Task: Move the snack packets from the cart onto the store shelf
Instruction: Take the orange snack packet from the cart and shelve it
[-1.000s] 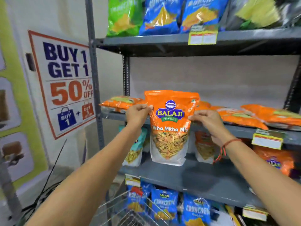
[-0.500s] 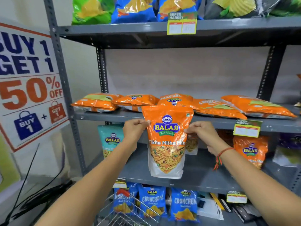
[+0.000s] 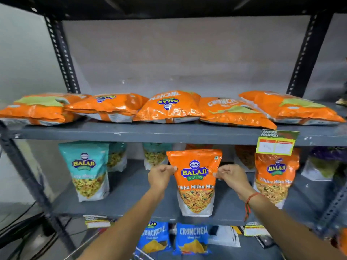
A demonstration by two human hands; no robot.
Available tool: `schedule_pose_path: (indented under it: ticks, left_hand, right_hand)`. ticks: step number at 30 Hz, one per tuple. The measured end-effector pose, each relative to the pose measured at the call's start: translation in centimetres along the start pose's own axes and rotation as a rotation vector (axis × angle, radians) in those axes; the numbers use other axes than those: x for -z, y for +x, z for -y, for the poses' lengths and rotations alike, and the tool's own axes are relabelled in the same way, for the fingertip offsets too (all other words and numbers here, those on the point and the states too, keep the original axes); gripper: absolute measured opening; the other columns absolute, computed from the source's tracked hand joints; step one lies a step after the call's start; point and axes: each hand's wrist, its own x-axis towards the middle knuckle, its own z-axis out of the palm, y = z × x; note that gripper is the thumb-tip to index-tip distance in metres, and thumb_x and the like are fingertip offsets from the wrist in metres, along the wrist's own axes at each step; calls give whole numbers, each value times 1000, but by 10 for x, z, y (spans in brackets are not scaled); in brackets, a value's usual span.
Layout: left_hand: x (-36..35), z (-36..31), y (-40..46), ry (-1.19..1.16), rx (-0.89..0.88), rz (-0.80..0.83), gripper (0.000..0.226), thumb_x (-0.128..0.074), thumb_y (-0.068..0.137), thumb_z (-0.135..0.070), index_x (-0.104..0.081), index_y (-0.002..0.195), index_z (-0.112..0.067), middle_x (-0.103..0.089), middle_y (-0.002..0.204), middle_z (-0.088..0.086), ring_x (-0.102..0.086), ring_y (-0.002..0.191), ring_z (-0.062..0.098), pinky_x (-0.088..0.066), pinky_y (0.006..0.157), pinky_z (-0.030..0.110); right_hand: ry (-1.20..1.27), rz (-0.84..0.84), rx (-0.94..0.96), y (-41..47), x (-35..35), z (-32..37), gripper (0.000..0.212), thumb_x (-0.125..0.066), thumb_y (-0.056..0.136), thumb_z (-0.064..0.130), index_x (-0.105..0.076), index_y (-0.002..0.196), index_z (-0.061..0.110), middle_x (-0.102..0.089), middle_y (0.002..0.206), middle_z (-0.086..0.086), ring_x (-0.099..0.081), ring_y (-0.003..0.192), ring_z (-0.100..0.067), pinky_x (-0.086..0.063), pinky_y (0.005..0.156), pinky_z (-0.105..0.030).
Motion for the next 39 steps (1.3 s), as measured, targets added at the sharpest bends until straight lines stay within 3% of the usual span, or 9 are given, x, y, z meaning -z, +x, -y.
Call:
schedule_pose_path:
  ticks: [7,15,21,25,30,32,34,36,39]
  left_hand:
    - [-64,25,40,-13,35,-8,11,-76,75,-21,-76,77,-10,-77,84,11,-72,81,23,-58,85,41]
    - [-73,36,53,14,41,-24,11,-75,77,-28,-75,79,-17,-78,87,7,-72,84,22,-56,89,45]
    - [-36,34,35,-79,56,-52,19,-80,71,-23,-74,88,-17,-76,86,7,-71,88,24,-55,90,39]
    - [27,38,-1,-78,-2,-111,12,-79,71,-18,-73,80,-23,-74,79,9,-67,80,20,-51,85,36]
    - [154,62,-60,-10,33,-316,17,-77,74,-14,-71,89,-11,-68,74,9,-63,71,16,-53,78,37]
    - [211,76,-90,40,55,-419,23,-75,76,-12,-70,96,-1,-68,72,6,-64,64,7,-54,68,27]
    - [266,91,-126,132,69,-527,17,-74,77,-14,-72,91,-5,-69,66,-6,-62,56,-5,-50,58,12]
    - [315,108,-161,225,134,-634,8,-76,76,-20,-73,83,-19,-71,67,-6,-63,60,-2,-50,64,18]
    - [374,146,-209,401,309,-746,17,-75,75,-29,-76,87,-17,-76,80,6,-68,74,15,-47,66,27]
  right_hand:
    - [39,-8,-49,49,14,-42,19,-75,75,12,-66,59,16,-69,67,1,-62,66,-12,-44,60,-24]
    - [138,12,-75,67,6,-65,6,-74,77,19,-69,80,16,-74,82,-4,-70,78,-20,-50,66,-25]
    - [220,-323,25,42,-23,-40,51,-80,72,19,-51,114,18,-64,100,-8,-61,71,-9,-47,58,-24]
    - [222,-384,201,8,-66,0,55,-77,73,15,-51,121,17,-60,106,-10,-59,85,-24,-50,82,-39]
    - [317,-47,307,-66,-166,53,47,-75,76,9,-55,119,13,-56,94,-6,-55,82,-21,-44,75,-30]
    - [333,138,273,-101,-211,64,43,-75,76,8,-58,115,14,-58,92,-7,-56,80,-20,-44,73,-23]
    - [330,344,222,-137,-254,67,39,-74,76,9,-60,113,14,-58,93,-8,-55,80,-19,-44,71,-17]
    - [297,540,174,-169,-295,62,38,-75,76,7,-61,110,14,-59,94,-10,-56,80,-20,-45,70,-17]
    - [178,820,120,-206,-347,40,40,-77,74,9,-60,111,12,-58,96,-10,-53,78,-18,-46,73,-21]
